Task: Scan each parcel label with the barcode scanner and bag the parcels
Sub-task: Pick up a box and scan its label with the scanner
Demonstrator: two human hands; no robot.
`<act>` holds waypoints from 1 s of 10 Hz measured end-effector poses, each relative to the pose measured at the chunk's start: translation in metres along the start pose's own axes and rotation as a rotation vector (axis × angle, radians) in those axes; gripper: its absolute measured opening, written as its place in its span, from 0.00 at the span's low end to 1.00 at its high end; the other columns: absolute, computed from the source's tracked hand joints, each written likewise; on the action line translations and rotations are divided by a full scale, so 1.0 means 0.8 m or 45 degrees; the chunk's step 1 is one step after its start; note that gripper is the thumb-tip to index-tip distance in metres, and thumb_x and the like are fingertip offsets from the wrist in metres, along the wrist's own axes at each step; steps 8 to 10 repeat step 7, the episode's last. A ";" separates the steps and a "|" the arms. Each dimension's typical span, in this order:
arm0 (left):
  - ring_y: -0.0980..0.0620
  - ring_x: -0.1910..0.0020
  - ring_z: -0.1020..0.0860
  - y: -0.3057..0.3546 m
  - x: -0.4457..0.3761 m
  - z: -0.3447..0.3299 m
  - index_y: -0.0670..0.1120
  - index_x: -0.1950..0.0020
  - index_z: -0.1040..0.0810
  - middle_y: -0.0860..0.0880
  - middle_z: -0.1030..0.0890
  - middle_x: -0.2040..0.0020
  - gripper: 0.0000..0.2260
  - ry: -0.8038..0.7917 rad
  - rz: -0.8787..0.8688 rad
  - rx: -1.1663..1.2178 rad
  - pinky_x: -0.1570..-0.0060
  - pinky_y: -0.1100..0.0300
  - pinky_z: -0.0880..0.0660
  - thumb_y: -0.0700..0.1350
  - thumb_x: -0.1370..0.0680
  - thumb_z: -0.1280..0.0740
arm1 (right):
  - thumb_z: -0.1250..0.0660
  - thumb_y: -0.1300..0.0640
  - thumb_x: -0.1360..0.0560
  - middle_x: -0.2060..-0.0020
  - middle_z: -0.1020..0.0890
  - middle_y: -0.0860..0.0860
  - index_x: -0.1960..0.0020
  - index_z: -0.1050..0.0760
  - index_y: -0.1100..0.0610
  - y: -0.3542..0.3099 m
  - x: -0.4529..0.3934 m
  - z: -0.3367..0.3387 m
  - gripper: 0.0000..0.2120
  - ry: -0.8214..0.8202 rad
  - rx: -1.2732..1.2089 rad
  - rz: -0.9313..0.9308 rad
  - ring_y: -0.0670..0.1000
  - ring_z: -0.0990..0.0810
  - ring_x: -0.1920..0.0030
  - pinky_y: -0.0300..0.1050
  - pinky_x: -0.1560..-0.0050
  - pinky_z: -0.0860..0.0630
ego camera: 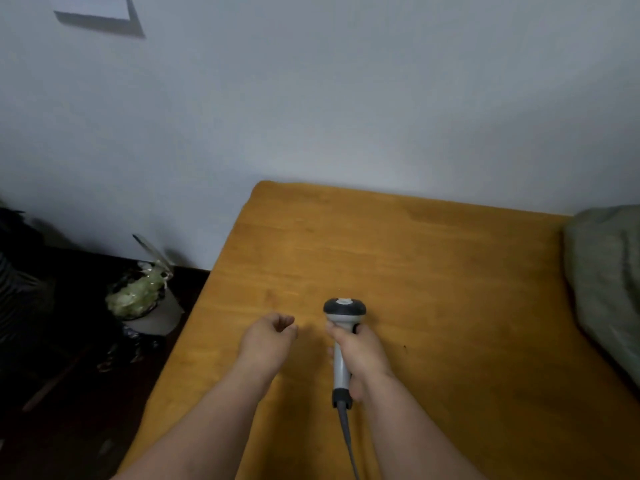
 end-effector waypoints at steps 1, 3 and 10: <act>0.52 0.48 0.22 -0.009 -0.021 -0.019 0.50 0.43 0.21 0.51 0.19 0.46 0.07 -0.044 0.038 0.024 0.51 0.59 0.28 0.47 0.20 0.32 | 0.28 0.51 0.23 0.47 0.19 0.50 0.36 0.25 0.54 0.007 -0.030 -0.001 0.17 0.017 0.013 -0.036 0.48 0.19 0.54 0.54 0.45 0.24; 0.51 0.50 0.22 -0.013 -0.056 -0.050 0.50 0.45 0.20 0.51 0.18 0.49 0.06 -0.077 0.049 -0.064 0.53 0.59 0.28 0.47 0.20 0.34 | 0.29 0.48 0.23 0.48 0.19 0.51 0.34 0.26 0.55 0.015 -0.081 0.013 0.20 0.089 0.068 -0.093 0.53 0.19 0.47 0.57 0.41 0.24; 0.48 0.47 0.22 -0.003 -0.066 -0.071 0.49 0.44 0.22 0.50 0.19 0.48 0.05 -0.126 0.048 -0.081 0.44 0.54 0.25 0.46 0.19 0.34 | 0.30 0.45 0.22 0.51 0.20 0.51 0.37 0.24 0.55 0.020 -0.101 0.040 0.19 0.098 0.239 -0.047 0.51 0.22 0.54 0.46 0.61 0.28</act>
Point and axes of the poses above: each hand's wrist, its own x-axis away from the middle knuckle, its own z-axis out of the back of the hand, y = z × x, the point moved 6 cm from there along -x, towards the middle knuckle
